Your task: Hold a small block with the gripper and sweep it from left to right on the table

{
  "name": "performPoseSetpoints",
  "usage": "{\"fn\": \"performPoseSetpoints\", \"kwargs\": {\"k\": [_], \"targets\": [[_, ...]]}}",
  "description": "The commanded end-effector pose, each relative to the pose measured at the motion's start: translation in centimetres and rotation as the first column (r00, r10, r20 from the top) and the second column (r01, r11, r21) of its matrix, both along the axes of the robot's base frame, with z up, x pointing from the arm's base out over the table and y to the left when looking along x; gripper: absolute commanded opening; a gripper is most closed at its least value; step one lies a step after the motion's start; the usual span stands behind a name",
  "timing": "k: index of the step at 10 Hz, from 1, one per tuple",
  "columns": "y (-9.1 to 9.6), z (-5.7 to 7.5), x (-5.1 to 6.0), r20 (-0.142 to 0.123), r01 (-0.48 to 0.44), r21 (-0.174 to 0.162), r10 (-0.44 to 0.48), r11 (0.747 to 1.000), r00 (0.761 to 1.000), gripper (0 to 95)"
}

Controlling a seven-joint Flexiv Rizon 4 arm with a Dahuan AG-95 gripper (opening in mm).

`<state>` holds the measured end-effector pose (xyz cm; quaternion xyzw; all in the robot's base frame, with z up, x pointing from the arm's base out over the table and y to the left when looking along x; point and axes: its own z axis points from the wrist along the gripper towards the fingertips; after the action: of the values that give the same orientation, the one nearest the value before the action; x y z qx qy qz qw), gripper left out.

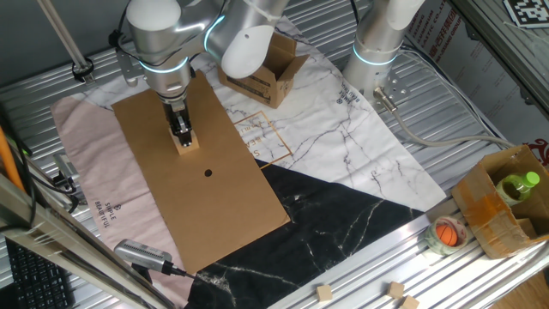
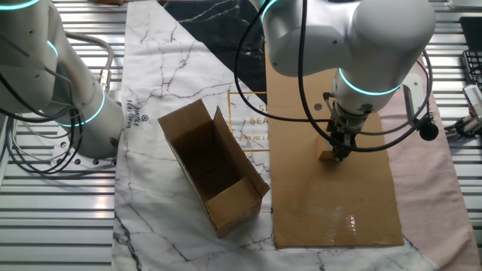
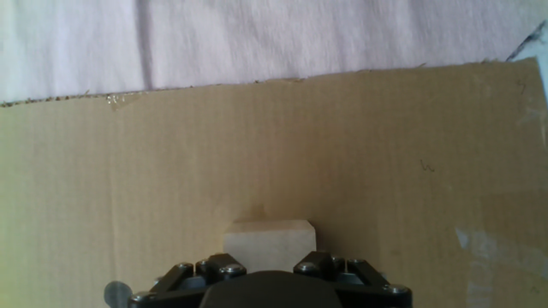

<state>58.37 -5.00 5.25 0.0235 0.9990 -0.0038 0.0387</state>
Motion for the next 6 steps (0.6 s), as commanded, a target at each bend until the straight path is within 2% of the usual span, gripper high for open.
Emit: {"fn": "performPoseSetpoints", "kwargs": {"k": [1,6], "targets": [[0.05,-0.02,-0.04,0.000,0.001,0.005,-0.001,1.000,1.000,38.0],[0.36,-0.04,-0.05,0.004,0.008,0.003,-0.008,1.000,1.000,38.0]]}}
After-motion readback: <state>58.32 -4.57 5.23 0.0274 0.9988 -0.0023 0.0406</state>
